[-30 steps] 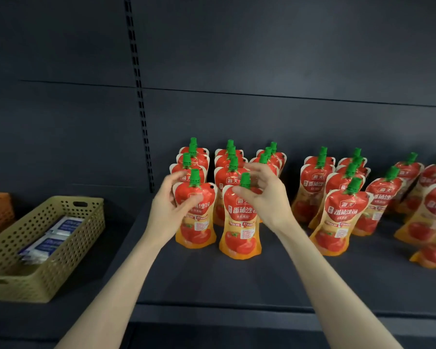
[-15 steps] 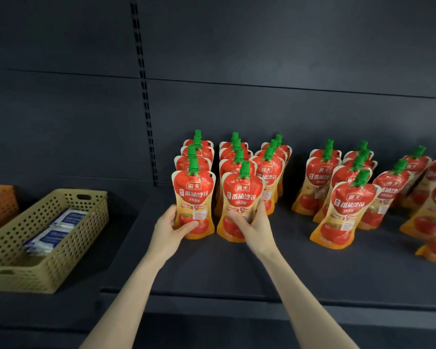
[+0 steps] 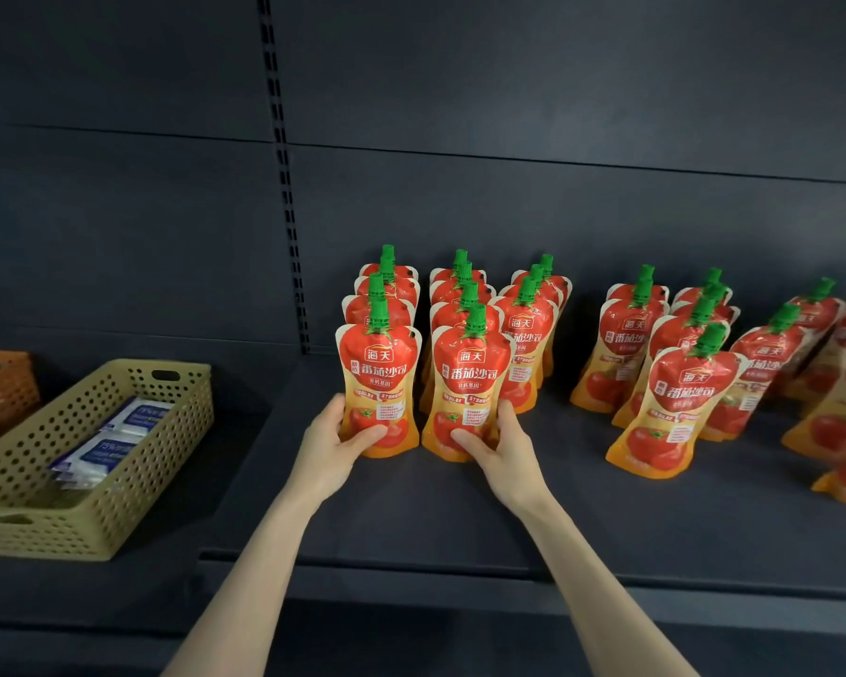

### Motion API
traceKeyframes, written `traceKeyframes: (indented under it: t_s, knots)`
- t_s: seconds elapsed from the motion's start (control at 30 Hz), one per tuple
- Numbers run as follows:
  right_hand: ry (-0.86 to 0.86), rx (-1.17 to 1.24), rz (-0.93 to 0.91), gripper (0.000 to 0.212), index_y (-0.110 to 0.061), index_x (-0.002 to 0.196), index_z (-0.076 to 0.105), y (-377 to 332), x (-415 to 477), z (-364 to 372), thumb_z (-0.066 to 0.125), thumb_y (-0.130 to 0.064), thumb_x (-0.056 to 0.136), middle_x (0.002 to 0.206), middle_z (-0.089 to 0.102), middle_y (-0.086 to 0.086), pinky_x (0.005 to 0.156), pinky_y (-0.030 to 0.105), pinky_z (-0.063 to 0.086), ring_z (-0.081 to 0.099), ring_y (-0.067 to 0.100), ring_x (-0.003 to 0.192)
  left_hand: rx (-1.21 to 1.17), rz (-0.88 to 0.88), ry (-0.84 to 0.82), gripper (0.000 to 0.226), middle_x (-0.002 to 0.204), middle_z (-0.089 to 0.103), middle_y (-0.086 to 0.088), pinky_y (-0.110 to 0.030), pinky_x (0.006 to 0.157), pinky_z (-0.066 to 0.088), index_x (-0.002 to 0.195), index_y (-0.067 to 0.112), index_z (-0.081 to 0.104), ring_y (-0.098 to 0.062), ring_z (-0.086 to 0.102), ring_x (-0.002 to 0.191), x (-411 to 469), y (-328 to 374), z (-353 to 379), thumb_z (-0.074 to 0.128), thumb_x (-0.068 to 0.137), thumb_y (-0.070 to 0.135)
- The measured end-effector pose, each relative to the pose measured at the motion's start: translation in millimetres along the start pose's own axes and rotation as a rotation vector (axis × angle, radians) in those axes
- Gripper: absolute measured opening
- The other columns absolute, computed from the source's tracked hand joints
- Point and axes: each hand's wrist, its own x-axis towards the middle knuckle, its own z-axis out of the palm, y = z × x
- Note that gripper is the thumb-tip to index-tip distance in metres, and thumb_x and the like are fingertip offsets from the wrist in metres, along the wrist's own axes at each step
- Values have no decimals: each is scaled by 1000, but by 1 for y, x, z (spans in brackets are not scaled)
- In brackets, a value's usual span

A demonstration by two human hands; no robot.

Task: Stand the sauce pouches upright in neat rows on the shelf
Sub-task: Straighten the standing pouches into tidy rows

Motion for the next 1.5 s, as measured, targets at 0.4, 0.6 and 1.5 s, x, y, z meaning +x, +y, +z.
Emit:
traceKeyframes:
  t_s: [0.4, 0.6, 1.5]
  knots:
    - [-18, -27, 9, 52, -22, 134, 36, -4, -3, 0, 61, -25, 88, 121, 53, -14, 83, 7, 44, 52, 1, 109, 50, 5, 2, 38, 114, 61, 9, -31, 91, 49, 115, 27, 48, -8, 58, 106, 2, -1, -3, 67, 82, 26]
    - [-12, -39, 8, 54, -16, 136, 36, -4, -3, 1, 61, -24, 88, 127, 54, -7, 98, 23, 45, 52, 7, 117, 61, 10, 12, 37, 111, 60, 9, -32, 93, 49, 114, 26, 47, -8, 58, 106, 2, -3, -3, 67, 83, 25]
    - [42, -80, 24, 55, -21, 134, 36, -11, -13, 0, 64, -26, 86, 122, 52, -13, 78, 6, 45, 51, 3, 113, 147, 16, 119, 59, 122, 55, 4, -22, 85, 45, 129, 16, 43, -9, 54, 107, -11, 2, 0, 72, 79, 26]
